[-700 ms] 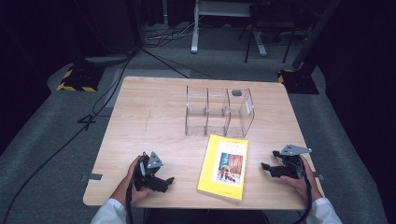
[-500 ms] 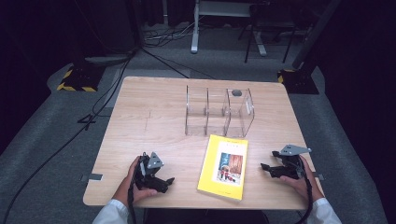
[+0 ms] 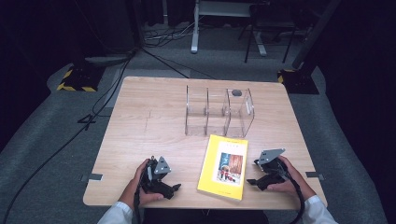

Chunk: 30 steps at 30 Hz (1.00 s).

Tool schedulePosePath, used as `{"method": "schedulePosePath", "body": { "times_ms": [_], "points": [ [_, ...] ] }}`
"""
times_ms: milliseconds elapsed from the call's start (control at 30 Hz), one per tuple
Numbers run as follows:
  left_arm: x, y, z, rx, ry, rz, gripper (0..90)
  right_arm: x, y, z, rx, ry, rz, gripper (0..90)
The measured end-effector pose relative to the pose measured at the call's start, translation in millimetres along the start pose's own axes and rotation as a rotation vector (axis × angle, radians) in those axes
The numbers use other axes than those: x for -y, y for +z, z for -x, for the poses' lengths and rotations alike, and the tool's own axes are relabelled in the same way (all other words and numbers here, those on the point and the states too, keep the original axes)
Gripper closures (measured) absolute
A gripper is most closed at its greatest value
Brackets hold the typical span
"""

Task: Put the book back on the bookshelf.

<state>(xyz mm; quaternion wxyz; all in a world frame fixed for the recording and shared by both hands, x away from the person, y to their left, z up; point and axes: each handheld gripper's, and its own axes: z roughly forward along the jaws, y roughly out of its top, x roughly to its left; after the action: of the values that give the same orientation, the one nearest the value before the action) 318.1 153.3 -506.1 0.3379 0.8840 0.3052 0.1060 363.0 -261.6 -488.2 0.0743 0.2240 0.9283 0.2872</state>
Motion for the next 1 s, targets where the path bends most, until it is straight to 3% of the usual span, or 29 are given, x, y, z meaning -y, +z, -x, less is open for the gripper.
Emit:
{"method": "schedulePosePath", "body": {
  "times_ms": [433,633,833,1000],
  "points": [
    [-2.7,2.3,4.3,0.004,0.007,-0.001,0.2,-17.4,5.8,-13.3,-0.055,-0.081,-0.086,14.9],
    [-3.5,3.1,5.3,0.008,0.011,-0.001,0.2,-21.1,9.9,-23.1,-0.083,-0.149,-0.121,5.8],
    [-3.9,3.3,6.0,0.008,0.012,-0.003,0.2,-19.7,10.4,-24.5,-0.083,-0.14,-0.095,5.9],
    [-3.5,2.9,8.1,-0.001,0.007,-0.001,0.5,-14.5,6.3,-28.1,-0.1,-0.139,-0.02,18.1]
  ]
}}
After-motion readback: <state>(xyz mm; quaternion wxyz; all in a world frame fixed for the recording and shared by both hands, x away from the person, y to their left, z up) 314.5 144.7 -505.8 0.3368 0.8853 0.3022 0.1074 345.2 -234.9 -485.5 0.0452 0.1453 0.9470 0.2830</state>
